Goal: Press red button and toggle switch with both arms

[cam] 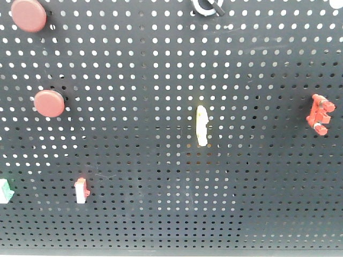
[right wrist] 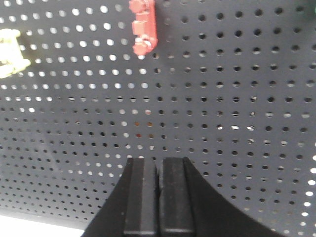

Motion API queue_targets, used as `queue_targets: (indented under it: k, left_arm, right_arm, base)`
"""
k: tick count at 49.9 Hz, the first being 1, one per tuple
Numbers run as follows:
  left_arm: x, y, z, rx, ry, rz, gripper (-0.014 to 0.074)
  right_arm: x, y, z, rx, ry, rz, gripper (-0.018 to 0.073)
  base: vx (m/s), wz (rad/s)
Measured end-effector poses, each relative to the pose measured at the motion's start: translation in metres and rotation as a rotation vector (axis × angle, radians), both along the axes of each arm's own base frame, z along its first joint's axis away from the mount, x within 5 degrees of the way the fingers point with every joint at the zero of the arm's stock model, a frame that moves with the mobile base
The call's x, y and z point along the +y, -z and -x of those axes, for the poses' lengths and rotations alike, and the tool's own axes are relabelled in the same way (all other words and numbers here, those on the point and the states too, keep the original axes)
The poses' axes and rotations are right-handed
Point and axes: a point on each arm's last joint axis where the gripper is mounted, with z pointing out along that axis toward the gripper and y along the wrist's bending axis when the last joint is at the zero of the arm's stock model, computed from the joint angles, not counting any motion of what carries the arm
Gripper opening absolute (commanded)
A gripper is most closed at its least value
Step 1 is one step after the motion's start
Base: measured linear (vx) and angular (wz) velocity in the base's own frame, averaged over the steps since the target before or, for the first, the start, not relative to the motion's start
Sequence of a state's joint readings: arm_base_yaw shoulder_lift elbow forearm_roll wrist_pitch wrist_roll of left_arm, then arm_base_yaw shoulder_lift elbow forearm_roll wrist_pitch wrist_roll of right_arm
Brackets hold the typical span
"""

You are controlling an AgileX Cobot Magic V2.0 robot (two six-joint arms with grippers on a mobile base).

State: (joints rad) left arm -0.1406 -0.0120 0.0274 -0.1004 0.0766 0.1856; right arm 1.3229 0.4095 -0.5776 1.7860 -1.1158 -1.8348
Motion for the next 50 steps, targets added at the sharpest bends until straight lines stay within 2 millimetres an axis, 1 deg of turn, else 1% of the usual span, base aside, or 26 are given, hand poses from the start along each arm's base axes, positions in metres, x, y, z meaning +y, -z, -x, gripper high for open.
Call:
queue_targets:
  k: [44, 47, 50]
  left_arm:
    - [0.0, 0.0001, 0.0, 0.003, 0.0, 0.013, 0.0001]
    - [0.0, 0.0001, 0.0, 0.003, 0.0, 0.013, 0.0001]
    - [0.0, 0.0001, 0.0, 0.003, 0.0, 0.013, 0.0001]
  right_arm:
    - [-0.0001, 0.0, 0.0, 0.0, 0.001, 0.0, -0.0003]
    - [0.0, 0.0, 0.0, 0.005, 0.001, -0.021, -0.0003]
    - [0.0016, -0.0006, 0.0004, 0.019, -0.011, -0.097, -0.0003]
  base:
    - [0.0, 0.0]
    - [0.0, 0.0]
    - [0.0, 0.0]
